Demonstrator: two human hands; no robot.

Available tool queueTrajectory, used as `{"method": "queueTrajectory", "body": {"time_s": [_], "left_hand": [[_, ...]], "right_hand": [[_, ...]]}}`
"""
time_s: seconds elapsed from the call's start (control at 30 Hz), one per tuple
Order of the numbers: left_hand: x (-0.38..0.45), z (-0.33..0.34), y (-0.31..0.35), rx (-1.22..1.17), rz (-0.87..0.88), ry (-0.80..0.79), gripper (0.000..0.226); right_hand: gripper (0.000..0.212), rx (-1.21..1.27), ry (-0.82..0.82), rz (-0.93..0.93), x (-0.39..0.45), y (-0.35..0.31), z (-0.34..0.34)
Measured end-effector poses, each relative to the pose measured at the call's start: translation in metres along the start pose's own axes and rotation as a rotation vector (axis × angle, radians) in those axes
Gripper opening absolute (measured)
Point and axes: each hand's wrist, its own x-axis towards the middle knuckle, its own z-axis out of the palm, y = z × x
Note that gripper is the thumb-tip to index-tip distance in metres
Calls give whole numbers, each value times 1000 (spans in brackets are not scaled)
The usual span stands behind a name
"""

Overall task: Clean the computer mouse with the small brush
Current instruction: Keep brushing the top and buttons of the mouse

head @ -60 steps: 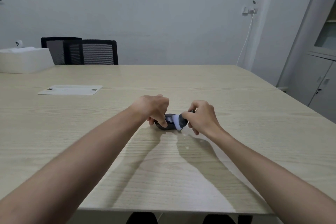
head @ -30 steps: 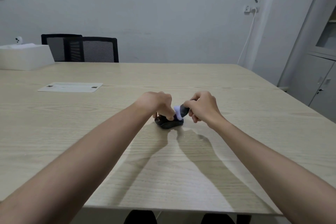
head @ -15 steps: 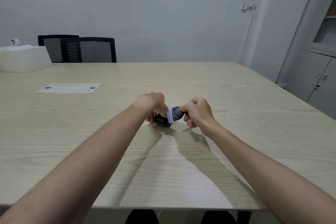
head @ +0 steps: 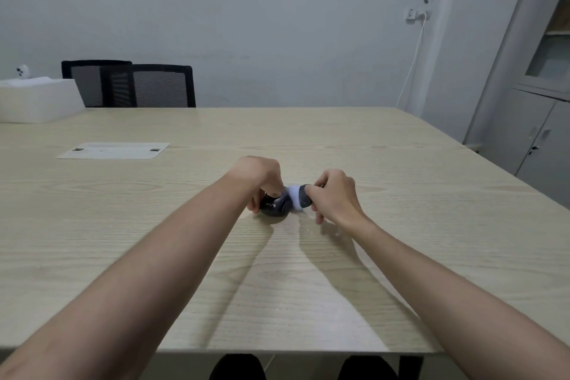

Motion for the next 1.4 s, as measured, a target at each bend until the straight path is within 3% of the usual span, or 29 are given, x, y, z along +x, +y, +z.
{"method": "queueTrajectory", "body": {"time_s": [0.07, 0.2, 0.37, 0.63, 0.77, 0.97, 1.13, 1.4], "left_hand": [[-2, 0, 0, 7, 1, 2, 21], [-2, 0, 1, -24, 13, -14, 19], [1, 2, -2, -34, 11, -20, 23], [-4, 2, 1, -59, 4, -31, 22], [-3, 6, -2, -57, -1, 7, 20], [-6, 14, -2, -122, 5, 33, 23], [-9, 19, -1, -9, 3, 132, 20], [8, 40, -1, -136, 53, 154, 42]], "right_hand": [[16, 1, 28, -24, 3, 0, -3], [10, 164, -82, 93, 0, -8, -2], [15, 18, -26, 22, 5, -5, -3], [7, 91, -97, 36, 3, -11, -2], [16, -73, -22, -85, 5, -7, -3], [10, 39, -51, -9, 6, -10, -6], [17, -45, -4, -102, 5, -8, -7], [15, -113, -20, -170, 8, -1, -6]]}}
